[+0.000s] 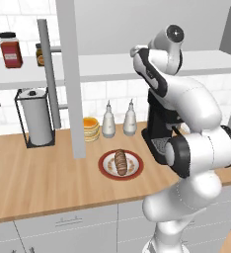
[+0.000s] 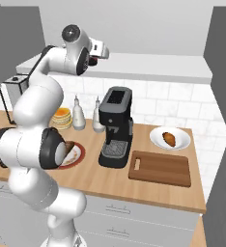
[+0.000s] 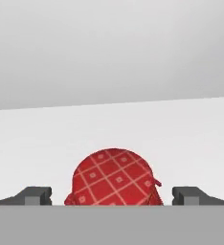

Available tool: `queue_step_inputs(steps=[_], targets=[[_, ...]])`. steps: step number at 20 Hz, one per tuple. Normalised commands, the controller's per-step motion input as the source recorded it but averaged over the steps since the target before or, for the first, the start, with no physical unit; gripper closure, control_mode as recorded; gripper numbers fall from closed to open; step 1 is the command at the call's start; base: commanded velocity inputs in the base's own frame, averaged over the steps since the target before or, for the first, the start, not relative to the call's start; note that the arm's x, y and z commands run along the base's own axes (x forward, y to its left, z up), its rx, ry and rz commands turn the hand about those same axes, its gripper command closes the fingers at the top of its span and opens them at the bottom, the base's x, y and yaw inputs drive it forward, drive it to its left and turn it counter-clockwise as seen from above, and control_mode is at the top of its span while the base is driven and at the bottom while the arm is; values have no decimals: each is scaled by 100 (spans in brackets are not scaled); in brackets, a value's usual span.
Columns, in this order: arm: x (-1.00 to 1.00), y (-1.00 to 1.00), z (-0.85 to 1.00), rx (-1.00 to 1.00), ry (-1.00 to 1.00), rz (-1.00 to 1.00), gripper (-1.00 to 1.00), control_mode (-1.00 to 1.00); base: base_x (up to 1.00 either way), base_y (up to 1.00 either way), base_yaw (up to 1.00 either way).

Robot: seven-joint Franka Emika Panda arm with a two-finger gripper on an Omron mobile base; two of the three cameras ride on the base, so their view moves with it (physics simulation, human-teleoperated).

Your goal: From the different types of pastries on the counter, select a croissant and place it on the cutting board. Then retrieve a jar of jam from the cabinet and place it alongside the croissant on the cutting board.

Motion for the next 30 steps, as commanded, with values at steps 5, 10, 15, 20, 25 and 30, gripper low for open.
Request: queue_step_inputs(steps=[5,10,15,20,25,30], targets=[[29,-5,-7,7,0,0,-100,-100,0,0,0],[17,0,-18,4,3,0,-100,-100,0,0,0],[1,0,-35,2,9,0,100,-100,0,0,0],[-1,0,-25,0,3,0,100,-100,0,0,0],[-22,0,-5,0,-2,0,100,-100,0,0,0],[-68,0,-10,0,-14,0,100,-100,0,0,0]])
